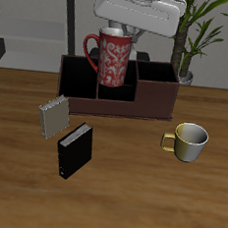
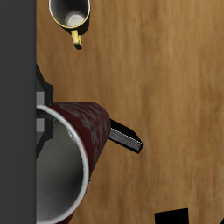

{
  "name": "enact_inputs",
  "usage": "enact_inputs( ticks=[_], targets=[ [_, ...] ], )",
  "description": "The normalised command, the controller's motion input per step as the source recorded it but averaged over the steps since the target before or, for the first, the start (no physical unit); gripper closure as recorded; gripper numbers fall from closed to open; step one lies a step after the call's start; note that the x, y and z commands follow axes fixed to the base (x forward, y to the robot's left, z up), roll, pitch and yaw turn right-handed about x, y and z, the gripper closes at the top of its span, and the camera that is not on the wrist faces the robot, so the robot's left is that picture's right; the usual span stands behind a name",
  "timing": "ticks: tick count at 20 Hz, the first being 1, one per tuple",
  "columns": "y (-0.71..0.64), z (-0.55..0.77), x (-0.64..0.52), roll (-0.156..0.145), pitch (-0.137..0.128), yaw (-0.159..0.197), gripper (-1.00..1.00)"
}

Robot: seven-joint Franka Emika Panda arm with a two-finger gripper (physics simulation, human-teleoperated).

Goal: Place the red mug into the back desk caddy's right compartment

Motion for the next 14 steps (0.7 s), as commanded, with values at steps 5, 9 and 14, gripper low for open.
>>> enact_inputs(
  ticks=[5,9,14],
  targets=[
    [0.03,0.01,-0.53,-0.016,-0.020,0.009,1.00],
    [0.13,-0.06,-0.44,0.008,-0.009,0.008,1.00],
    [0.13,-0.09,-0.34,0.002,0.002,-0.006,1.00]
  ],
)
